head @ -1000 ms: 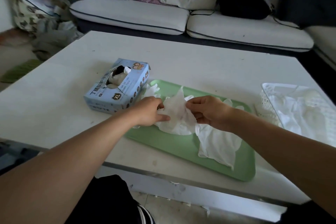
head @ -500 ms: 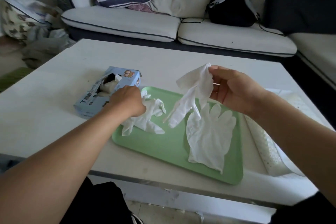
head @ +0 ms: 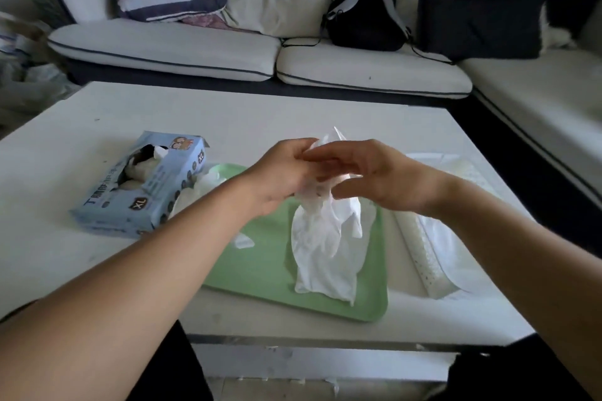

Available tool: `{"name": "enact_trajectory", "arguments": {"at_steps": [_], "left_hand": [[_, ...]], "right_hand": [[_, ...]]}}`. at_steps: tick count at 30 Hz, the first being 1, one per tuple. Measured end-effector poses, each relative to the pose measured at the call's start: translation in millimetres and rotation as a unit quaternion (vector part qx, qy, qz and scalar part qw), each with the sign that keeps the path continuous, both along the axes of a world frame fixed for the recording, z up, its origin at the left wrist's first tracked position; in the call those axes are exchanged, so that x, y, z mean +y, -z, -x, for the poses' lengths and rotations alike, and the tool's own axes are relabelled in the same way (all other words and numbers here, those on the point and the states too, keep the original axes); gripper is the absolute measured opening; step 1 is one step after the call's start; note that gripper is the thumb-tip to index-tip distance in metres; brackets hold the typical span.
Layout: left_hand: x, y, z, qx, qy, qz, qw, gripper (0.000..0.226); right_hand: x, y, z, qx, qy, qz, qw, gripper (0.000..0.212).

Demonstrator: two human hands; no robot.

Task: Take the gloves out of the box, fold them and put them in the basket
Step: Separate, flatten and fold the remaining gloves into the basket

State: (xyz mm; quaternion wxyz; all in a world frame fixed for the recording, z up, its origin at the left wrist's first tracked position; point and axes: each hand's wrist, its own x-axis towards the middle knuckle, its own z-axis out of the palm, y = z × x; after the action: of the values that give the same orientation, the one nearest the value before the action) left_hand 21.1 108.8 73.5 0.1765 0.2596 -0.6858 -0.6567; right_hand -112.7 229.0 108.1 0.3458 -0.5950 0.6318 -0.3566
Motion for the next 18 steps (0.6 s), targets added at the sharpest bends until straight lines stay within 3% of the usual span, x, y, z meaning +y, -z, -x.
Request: {"name": "enact_trajectory", "arguments": {"at_steps": [2,3,6,8,11,15,18], "left_hand": [[-1.2,2.0,6.4,-0.003,-0.015,0.01,1.0,0.013],[1.4,0.3,8.7,0.004,-0.027,-0.013,1.0,0.014],[4.8,-6.1,10.7,0.038,-0.015,-0.111,0.993,0.023],[7.0,-9.9,9.5,0.046,0.023,-0.143,0.988,0.031],[10.1,-9.4,10.2,0.047,0.053,-0.157,0.985,0.035],[5.6,-10.1,8.7,0.03,0.049,-0.13,0.99,0.028],[1.0,-13.0,3.6,0.022,0.067,-0.086,0.994,0.031]], "right_hand": [[8.1,-9.4,15.6,-0.02,0.054,0.034,0.998,0.04],[11.2,-11.6,25.1,0.009,0.106,0.058,0.993,0.04],[13.8,-7.2,45.3,0.077,0.177,0.029,0.981,0.082],[15.5,4.9,51.6,-0.035,0.088,-0.033,0.995,0.077],[17.4,13.0,50.6,-0.229,0.027,-0.073,0.97,0.049],[11.6,6.4,50.2,-0.309,0.124,-0.032,0.942,0.041],[14.7,1.4,47.7,-0.331,0.102,-0.066,0.936,0.035]]}}
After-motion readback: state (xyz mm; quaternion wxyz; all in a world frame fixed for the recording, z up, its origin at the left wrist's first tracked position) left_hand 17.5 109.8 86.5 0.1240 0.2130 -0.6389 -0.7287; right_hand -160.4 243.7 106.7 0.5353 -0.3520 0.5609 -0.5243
